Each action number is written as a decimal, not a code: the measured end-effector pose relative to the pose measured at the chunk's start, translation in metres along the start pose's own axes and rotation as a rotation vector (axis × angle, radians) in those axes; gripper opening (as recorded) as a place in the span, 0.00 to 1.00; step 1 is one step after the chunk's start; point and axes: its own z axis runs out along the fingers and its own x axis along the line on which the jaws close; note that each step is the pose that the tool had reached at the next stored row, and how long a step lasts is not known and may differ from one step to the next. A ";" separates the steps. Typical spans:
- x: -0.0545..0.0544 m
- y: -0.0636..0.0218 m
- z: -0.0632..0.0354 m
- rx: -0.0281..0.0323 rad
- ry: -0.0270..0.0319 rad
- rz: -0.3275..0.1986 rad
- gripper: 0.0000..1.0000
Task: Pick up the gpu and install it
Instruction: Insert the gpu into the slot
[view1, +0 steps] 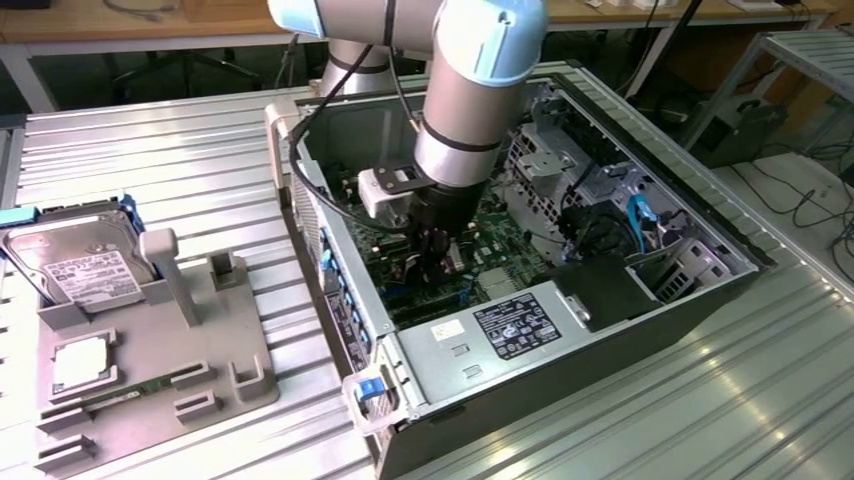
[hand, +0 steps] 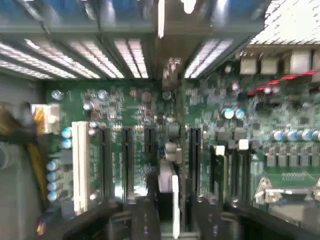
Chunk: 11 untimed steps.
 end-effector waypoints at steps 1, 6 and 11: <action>0.000 0.0001 -0.0004 -0.0004 0.0008 0.000 0.35; 0.000 0.0002 -0.0068 0.0006 0.0011 0.000 0.35; 0.000 0.0012 -0.0292 0.0041 0.0012 0.000 0.35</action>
